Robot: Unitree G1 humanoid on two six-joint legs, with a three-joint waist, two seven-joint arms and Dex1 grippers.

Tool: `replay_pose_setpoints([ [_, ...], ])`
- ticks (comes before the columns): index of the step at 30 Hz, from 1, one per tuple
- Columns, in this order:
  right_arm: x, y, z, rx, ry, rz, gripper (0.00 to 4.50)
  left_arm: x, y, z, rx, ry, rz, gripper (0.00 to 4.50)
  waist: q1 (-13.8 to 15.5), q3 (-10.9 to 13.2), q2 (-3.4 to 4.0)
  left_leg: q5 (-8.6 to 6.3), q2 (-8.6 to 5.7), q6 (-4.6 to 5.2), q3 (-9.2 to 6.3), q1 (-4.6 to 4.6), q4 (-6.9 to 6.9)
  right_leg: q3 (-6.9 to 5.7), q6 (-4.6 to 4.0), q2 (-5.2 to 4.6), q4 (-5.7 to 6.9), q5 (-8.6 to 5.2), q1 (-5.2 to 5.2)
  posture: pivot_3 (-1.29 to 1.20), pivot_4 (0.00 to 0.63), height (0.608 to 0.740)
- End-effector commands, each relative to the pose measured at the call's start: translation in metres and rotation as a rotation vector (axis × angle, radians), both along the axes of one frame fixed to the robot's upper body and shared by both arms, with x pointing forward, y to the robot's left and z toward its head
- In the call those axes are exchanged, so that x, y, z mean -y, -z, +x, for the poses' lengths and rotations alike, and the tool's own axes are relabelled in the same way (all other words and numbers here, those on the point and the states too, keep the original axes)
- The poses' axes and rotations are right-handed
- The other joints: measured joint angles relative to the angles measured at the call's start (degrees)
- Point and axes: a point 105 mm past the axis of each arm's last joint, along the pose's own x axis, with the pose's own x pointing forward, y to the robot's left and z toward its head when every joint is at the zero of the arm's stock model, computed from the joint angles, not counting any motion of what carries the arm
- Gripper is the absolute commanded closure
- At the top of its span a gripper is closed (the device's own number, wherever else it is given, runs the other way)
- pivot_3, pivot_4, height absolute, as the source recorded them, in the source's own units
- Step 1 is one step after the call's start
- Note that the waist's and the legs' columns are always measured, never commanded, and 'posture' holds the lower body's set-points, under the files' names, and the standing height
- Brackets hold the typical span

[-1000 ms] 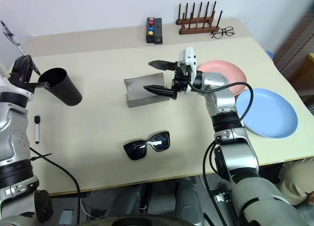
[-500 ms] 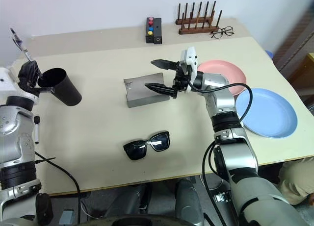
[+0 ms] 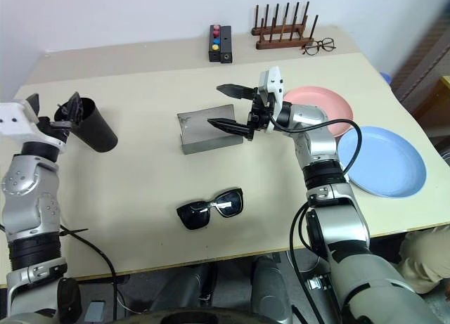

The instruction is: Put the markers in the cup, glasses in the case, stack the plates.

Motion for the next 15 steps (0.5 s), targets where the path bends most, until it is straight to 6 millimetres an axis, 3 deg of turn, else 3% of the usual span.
replay_pose_setpoints([
  [1, 0.002, -0.012, 0.001, 0.043, 0.007, 0.022, 0.00, -0.035, -0.038, -0.026, 0.137, -0.081, -0.134, 0.08, -0.06, 0.00, 0.00, 0.00, 0.01, 0.00, 0.00, 0.00, 0.00, 0.00, 0.00, 0.00, 0.00, 0.00, -0.01, 0.00, 0.150, 0.740],
  [5, 0.000, -0.009, 0.000, 0.036, -0.002, 0.019, 0.00, -0.064, -0.039, -0.047, 0.128, -0.150, -0.260, 0.08, -0.15, 0.00, 0.00, -0.01, 0.03, -0.01, 0.00, 0.00, -0.02, 0.00, 0.00, 0.02, 0.01, 0.00, -0.03, 0.00, 0.150, 0.740],
  [10, -0.004, -0.007, 0.001, 0.029, -0.012, 0.016, 0.00, -0.086, 0.005, -0.072, -0.124, -0.257, -0.369, 0.08, -0.17, 0.00, 0.01, -0.01, 0.02, -0.01, 0.00, 0.01, -0.04, 0.04, 0.00, 0.02, 0.03, 0.00, -0.02, 0.00, 0.150, 0.740],
  [15, -0.006, -0.005, 0.001, 0.024, -0.024, 0.012, 0.00, -0.085, 0.033, -0.089, -0.304, -0.304, -0.385, 0.08, 0.42, -0.04, -0.07, -0.01, 0.02, -0.01, -0.02, 0.01, 0.01, 0.05, -0.01, 0.04, 0.04, 0.00, 0.01, 0.00, 0.150, 0.740],
])
